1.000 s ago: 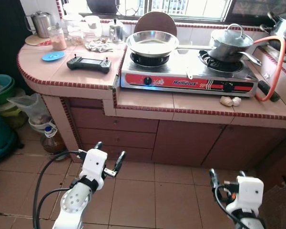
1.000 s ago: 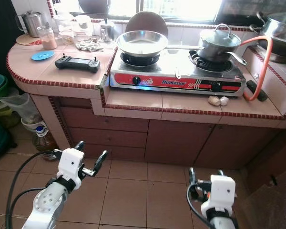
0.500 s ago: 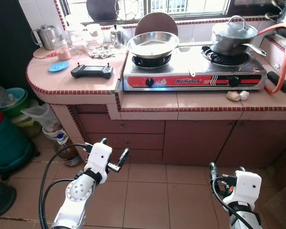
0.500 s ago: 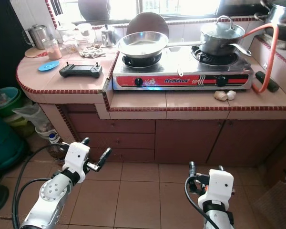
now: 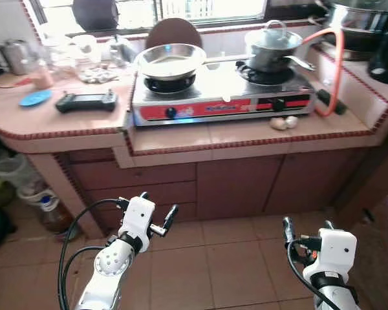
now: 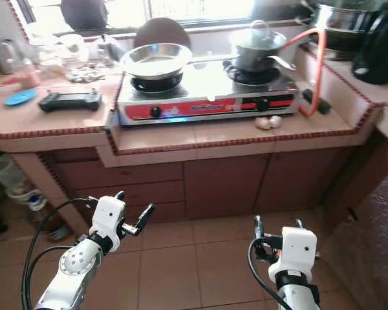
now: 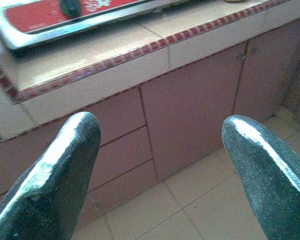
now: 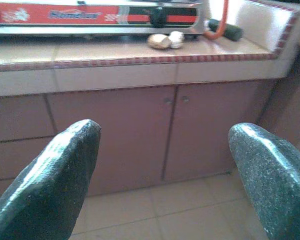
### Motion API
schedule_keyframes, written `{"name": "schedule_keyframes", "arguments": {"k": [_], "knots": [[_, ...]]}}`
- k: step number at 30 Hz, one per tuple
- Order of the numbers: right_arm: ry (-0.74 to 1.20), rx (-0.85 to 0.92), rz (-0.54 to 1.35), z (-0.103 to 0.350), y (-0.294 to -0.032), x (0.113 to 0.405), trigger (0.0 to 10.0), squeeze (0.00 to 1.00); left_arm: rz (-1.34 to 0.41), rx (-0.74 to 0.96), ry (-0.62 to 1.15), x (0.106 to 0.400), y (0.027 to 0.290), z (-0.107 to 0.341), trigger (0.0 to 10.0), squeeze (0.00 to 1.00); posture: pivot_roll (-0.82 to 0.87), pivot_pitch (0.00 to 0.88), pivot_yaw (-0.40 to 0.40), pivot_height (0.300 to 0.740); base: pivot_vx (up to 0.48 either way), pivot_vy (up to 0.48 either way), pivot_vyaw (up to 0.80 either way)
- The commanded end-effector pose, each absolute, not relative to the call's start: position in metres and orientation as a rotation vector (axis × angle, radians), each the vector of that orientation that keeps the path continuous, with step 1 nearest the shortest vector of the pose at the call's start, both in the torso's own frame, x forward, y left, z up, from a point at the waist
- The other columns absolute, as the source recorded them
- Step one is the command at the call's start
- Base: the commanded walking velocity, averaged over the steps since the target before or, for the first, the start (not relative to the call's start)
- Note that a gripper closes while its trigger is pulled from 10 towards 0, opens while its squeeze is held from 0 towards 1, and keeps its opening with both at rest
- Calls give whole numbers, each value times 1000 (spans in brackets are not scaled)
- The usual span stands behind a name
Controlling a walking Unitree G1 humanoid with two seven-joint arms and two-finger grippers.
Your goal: Kitchen organization
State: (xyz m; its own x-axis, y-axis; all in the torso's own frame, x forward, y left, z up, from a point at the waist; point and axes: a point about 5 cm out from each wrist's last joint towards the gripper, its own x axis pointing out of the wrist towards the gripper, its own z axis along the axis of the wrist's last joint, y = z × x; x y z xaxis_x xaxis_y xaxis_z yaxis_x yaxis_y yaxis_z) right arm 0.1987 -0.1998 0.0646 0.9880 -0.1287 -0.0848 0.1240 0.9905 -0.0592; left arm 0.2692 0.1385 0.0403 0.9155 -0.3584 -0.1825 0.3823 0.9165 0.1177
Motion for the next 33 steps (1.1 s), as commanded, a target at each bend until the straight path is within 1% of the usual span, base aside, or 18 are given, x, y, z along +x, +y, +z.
{"name": "schedule_keyframes", "arguments": {"k": [1,6,12,15,16,17,19,20,21,23,24,26,27,30,32,33], "knots": [[68,-52,-113,72,-197,201,10000,0,-369,153,153,267,140,41,10000,0,104,0,13,740,0,0,-781],[73,-58,-98,75,-194,202,10000,0,-348,121,176,265,142,38,10000,0,106,0,-8,740,0,0,-779],[74,-37,-46,78,-180,204,10000,0,-403,217,131,274,141,47,10000,0,149,0,-31,740,0,0,-781],[76,-31,-33,77,-178,204,10000,0,-408,213,113,277,141,54,10000,0,165,0,-18,740,0,0,-781],[80,-40,-32,75,-179,203,10000,0,-415,231,101,279,139,56,10000,0,147,0,2,740,0,0,-788],[81,-43,-34,75,-180,202,10000,0,-417,236,98,279,139,57,10000,0,147,0,2,740,0,0,-788],[80,-32,-67,75,-185,200,10000,0,-427,221,102,280,134,57,10000,0,107,0,39,740,0,0,-788],[80,-32,-67,75,-185,200,10000,0,-427,221,102,280,134,57,10000,0,107,0,39,740,0,0,-788],[68,-33,-124,76,-191,196,10000,0,-471,210,109,281,125,55,10000,0,59,0,78,740,0,0,0],[65,-35,-148,77,-194,194,10000,0,-492,210,111,282,120,55,10000,0,45,0,90,740,0,0,0],[61,-33,-186,77,-198,190,10000,0,-523,206,115,284,113,54,10000,0,5,0,119,740,0,0,0],[52,-42,-215,79,-196,186,10000,0,-567,201,114,288,105,56,10000,0,-30,0,143,740,0,0,0],[48,-39,-247,79,-195,181,10000,0,-615,205,104,292,95,58,10000,0,-65,0,162,740,0,0,0],[52,-38,-267,77,-194,177,10000,0,-652,209,93,295,85,61,10000,0,-90,0,163,740,0,0,0],[60,-61,-269,76,-190,175,10000,0,-690,220,76,299,78,64,10000,0,-99,0,150,740,0,0,0],[60,-62,-269,76,-190,175,10000,0,-697,224,69,300,76,65,10000,0,-106,0,120,740,0,0,0]]}}
